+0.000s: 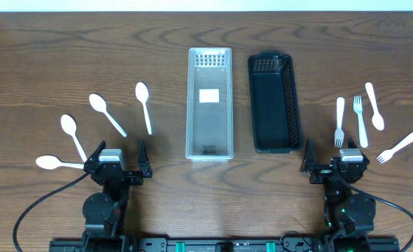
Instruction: Pack container
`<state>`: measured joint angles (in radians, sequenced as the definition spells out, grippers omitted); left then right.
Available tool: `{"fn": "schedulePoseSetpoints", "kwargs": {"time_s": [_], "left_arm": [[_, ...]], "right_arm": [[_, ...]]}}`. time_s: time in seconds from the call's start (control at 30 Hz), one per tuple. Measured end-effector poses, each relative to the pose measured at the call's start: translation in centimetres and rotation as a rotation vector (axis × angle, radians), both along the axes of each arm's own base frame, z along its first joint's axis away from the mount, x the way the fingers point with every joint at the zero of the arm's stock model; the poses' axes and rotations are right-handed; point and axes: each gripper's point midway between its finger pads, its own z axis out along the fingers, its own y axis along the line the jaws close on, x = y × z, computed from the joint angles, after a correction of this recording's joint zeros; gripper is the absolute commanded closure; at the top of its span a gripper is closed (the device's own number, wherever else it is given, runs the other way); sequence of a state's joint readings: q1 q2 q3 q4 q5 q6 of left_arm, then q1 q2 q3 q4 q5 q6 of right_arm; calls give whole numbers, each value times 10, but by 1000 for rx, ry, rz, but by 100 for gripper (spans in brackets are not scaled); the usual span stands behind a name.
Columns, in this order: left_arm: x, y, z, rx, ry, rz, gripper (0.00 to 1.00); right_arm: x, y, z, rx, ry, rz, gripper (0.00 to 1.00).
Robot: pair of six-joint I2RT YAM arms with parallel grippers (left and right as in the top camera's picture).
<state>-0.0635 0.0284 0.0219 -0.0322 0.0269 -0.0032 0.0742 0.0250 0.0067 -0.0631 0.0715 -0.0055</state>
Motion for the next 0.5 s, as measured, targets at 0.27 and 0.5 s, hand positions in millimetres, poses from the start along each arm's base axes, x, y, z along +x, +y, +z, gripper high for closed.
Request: {"fn": "schedulePoseSetpoints", "kwargs": {"time_s": [0.27, 0.5], "left_arm": [[0, 0, 0, 0, -2, 0, 2], [-4, -8, 1, -64, 55, -37, 2]], "right_arm": [[0, 1, 0, 58, 2, 2, 1], [-2, 15, 0, 128, 53, 72, 1]]}}
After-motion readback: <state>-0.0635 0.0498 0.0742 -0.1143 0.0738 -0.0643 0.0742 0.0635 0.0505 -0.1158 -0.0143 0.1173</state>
